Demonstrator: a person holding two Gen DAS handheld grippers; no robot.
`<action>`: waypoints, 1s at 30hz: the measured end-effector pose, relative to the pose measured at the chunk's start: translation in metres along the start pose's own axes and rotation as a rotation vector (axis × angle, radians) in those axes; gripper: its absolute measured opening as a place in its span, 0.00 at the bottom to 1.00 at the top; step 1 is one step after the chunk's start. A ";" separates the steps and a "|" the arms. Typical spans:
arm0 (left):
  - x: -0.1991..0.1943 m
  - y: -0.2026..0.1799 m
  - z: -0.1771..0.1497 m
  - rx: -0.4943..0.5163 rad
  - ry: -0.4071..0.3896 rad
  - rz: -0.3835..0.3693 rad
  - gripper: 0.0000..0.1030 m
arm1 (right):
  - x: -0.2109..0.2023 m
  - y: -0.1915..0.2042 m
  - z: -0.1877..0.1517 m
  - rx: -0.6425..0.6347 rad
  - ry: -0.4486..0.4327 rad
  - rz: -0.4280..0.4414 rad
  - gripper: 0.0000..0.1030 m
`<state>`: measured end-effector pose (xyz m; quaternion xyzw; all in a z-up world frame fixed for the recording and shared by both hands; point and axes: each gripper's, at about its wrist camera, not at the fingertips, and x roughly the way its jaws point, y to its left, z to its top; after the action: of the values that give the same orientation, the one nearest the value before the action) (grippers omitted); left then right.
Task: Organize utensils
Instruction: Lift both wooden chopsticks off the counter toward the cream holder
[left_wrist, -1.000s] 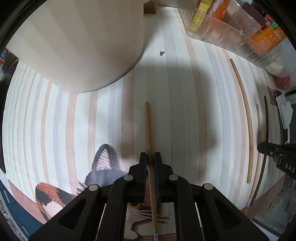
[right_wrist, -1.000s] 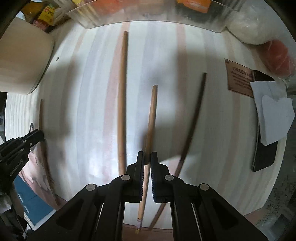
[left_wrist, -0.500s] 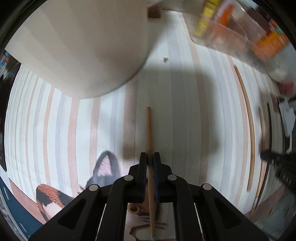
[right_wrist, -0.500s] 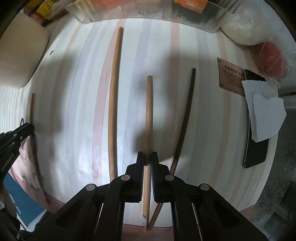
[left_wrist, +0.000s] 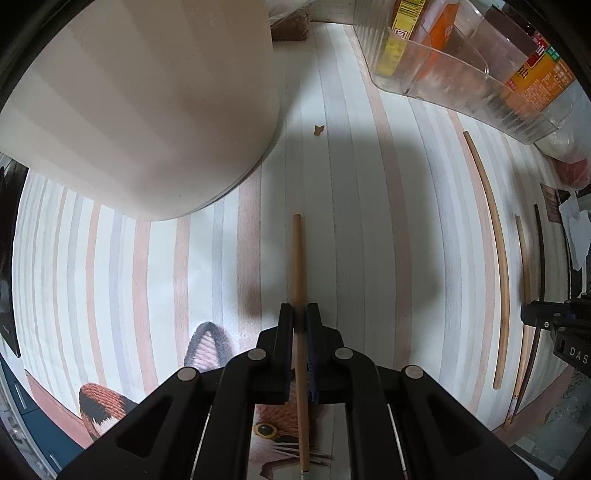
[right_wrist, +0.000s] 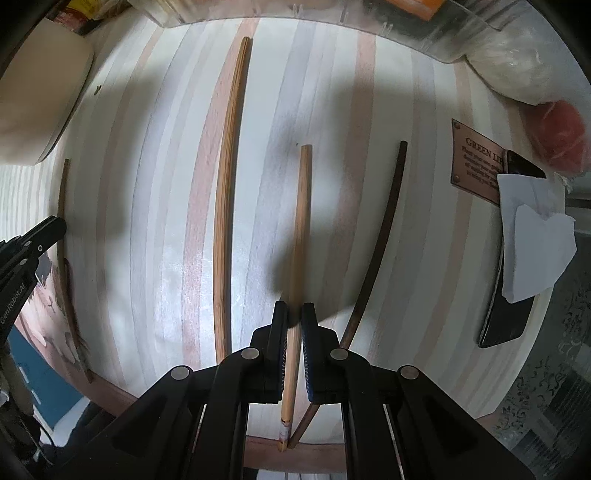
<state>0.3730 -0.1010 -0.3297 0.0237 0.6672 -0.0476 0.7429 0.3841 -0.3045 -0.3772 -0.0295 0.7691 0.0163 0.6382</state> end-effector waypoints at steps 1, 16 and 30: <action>-0.002 -0.001 0.002 0.001 0.001 -0.001 0.04 | 0.001 0.001 -0.001 -0.002 0.009 0.002 0.08; -0.003 -0.004 0.012 0.072 -0.028 0.036 0.04 | -0.006 0.002 -0.021 0.053 -0.084 -0.008 0.07; -0.111 -0.005 -0.003 0.115 -0.256 -0.058 0.04 | -0.091 0.003 -0.082 0.123 -0.435 0.174 0.07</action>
<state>0.3575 -0.1009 -0.2199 0.0406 0.5637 -0.1100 0.8176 0.3203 -0.3049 -0.2727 0.0801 0.6127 0.0302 0.7857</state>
